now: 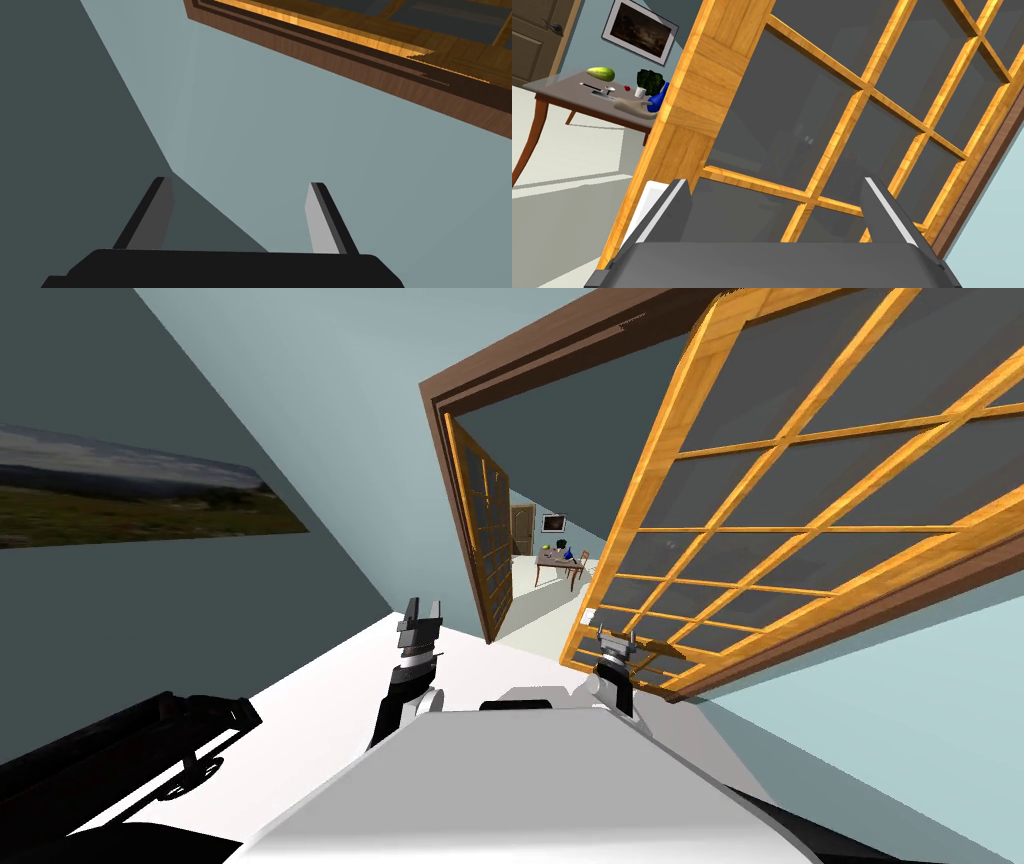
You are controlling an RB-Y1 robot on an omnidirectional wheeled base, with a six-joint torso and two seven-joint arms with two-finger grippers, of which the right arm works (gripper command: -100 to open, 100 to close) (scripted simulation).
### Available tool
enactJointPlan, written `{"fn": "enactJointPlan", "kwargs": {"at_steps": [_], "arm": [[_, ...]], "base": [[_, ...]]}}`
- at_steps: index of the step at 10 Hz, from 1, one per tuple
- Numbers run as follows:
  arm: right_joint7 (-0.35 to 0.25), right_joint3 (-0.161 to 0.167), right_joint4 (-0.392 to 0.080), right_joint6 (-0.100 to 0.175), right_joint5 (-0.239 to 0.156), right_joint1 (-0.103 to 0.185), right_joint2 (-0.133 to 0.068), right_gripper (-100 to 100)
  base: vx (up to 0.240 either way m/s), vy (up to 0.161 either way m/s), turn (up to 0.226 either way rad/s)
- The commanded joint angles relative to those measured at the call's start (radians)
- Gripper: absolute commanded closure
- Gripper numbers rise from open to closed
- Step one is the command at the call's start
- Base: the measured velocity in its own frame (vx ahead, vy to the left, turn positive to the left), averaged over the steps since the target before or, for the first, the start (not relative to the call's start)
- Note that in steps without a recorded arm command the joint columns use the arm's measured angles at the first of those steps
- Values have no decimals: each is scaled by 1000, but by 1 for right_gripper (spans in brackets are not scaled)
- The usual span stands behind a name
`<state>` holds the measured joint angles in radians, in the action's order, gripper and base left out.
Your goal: Push the door open
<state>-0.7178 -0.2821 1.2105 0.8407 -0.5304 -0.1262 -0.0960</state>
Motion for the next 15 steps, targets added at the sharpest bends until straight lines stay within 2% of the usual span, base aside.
{"fn": "enactJointPlan", "kwargs": {"at_steps": [1, 4, 7, 9, 15], "arm": [[-21, -7, -31, 11, -11, 10, -1, -100], [-58, -23, -84, 26, -35, 31, 6, -100], [-109, -44, -157, 48, -69, 59, 22, -100], [-126, -51, -182, 55, -80, 68, 27, -100], [-126, -51, -182, 55, -80, 68, 27, -100]], "base": [[-40, -99, 201], [-52, -128, 274], [-88, -152, 352], [-14, 29, 65], [-4, 5, 14]]}}
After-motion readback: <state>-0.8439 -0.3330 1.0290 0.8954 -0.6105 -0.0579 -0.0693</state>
